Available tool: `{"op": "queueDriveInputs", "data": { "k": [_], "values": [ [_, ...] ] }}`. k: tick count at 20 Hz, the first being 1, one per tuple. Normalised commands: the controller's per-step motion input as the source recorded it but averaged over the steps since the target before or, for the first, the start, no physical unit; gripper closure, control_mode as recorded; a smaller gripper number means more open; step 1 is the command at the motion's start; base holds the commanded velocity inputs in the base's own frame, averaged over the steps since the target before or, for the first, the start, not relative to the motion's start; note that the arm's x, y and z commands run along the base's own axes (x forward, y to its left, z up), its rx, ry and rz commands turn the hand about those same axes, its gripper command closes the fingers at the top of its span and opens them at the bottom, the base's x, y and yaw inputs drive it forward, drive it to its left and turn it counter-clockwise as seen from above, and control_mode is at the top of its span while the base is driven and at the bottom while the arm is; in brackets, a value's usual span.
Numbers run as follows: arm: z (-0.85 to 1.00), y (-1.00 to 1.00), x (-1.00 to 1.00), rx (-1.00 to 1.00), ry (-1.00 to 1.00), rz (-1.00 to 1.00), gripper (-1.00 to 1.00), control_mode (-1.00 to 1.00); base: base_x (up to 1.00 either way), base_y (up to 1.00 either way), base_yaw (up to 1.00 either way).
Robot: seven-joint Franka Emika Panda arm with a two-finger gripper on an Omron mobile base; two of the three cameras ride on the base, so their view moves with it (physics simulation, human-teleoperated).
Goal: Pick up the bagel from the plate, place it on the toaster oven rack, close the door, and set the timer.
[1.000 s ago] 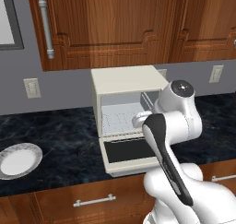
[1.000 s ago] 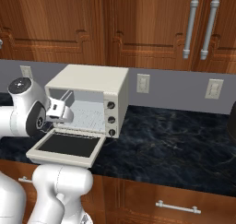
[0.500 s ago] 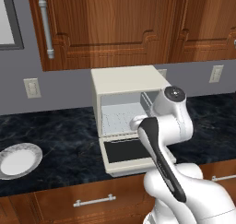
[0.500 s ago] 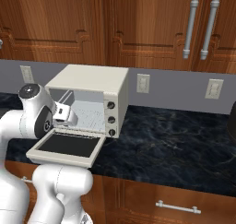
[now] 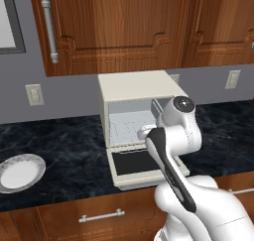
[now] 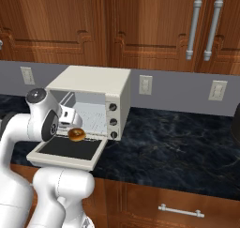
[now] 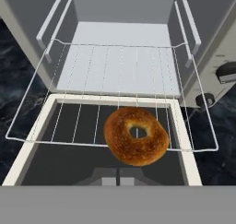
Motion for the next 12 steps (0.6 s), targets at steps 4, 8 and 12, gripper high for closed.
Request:
{"op": "queueDriveInputs", "data": {
  "k": [4, 8, 12],
  "values": [
    [-0.09, 0.00, 0.21, 0.00, 0.00, 0.00, 1.00, -1.00, 0.00, 0.00, 0.00],
    [-0.01, 0.00, 0.07, 0.00, 0.00, 0.00, 1.00, -1.00, 0.00, 0.00, 0.00],
    [0.00, 0.00, 0.00, 0.00, 0.00, 0.00, 1.00, -1.00, 0.00, 0.00, 0.00]
  ]
}}
